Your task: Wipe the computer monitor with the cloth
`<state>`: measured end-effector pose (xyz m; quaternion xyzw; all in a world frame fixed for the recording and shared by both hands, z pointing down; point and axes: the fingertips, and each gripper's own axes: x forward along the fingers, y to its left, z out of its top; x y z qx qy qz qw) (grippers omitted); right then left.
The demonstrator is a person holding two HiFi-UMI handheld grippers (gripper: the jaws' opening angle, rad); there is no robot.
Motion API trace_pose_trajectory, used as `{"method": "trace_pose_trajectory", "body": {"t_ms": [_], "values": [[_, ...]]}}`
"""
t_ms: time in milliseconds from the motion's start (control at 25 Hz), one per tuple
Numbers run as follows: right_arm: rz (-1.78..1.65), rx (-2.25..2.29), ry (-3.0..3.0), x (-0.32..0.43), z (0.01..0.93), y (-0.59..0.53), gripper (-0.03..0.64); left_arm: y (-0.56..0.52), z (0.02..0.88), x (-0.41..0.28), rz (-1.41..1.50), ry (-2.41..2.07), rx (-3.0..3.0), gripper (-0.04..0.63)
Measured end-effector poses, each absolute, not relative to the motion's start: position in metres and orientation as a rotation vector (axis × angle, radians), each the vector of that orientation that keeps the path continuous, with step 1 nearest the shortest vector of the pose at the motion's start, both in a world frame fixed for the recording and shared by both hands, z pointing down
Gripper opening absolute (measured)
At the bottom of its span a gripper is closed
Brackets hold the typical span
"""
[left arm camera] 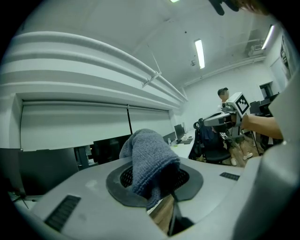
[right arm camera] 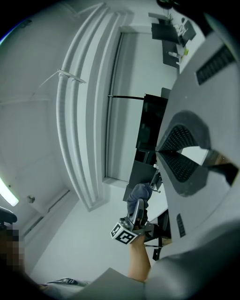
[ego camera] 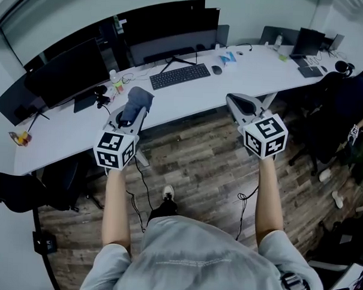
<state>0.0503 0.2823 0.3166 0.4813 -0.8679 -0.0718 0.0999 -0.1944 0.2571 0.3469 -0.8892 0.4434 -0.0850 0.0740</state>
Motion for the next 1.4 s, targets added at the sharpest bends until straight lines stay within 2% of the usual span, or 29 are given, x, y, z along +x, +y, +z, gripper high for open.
{"method": "trace_pose_trajectory", "body": {"t_ms": [280, 560, 960, 1400], "values": [[-0.166, 1.446, -2.55, 0.054, 0.33, 0.243, 0.0, 0.215, 0.359, -0.196, -0.27, 1.346, -2.669, 0.081], [-0.082, 1.449, -2.555, 0.049, 0.338, 0.15, 0.0, 0.116, 0.369, -0.21, -0.244, 1.36, -2.679, 0.081], [-0.113, 1.38, -2.607, -0.004, 0.312, -0.006, 0.0, -0.037, 0.341, -0.241, -0.209, 1.356, -2.672, 0.081], [-0.088, 1.239, -2.663, -0.065, 0.32, -0.119, 0.0, -0.144, 0.344, -0.286, -0.238, 1.435, -2.665, 0.081]]}}
